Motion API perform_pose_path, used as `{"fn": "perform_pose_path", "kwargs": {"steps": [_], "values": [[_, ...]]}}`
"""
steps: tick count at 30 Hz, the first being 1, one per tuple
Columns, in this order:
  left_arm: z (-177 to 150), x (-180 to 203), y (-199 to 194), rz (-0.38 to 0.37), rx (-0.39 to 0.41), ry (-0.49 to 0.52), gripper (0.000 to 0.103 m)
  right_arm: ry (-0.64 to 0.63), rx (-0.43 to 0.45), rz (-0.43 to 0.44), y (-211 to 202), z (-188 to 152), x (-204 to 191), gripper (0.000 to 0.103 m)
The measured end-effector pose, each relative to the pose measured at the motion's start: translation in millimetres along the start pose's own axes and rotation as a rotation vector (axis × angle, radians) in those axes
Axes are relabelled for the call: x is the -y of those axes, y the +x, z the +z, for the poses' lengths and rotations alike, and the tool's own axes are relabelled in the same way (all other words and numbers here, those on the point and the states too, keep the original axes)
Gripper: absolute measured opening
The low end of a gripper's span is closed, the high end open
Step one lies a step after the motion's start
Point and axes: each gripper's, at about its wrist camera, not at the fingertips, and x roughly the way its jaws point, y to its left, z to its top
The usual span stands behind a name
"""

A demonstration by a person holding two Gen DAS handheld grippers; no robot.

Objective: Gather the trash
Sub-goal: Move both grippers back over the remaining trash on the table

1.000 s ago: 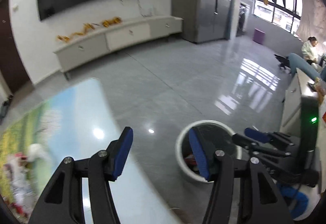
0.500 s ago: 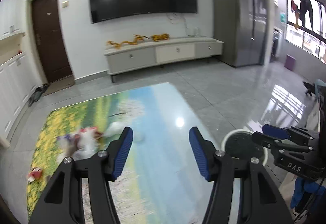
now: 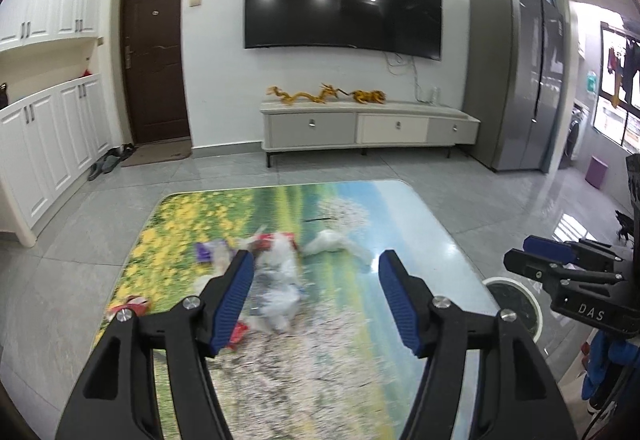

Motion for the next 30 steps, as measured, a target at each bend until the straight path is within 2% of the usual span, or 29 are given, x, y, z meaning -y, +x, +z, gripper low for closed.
{"fn": "perform_pose_path", "kwargs": {"steps": [8,14,30], "values": [[-14,-45,-20,0.08,0.011,-0.042,0.063,-0.052,-0.015,0.042,10,8,-43,0.044],[-23,-63,-19,0.085,-0.007,-0.071,0.063,-0.087,-0.038,0.057,24,10,-64,0.044],[-37,-96,9,0.125,-0.08,-0.135,0.063,-0.101,-0.102,0.072,62,7,-75,0.045]]}}
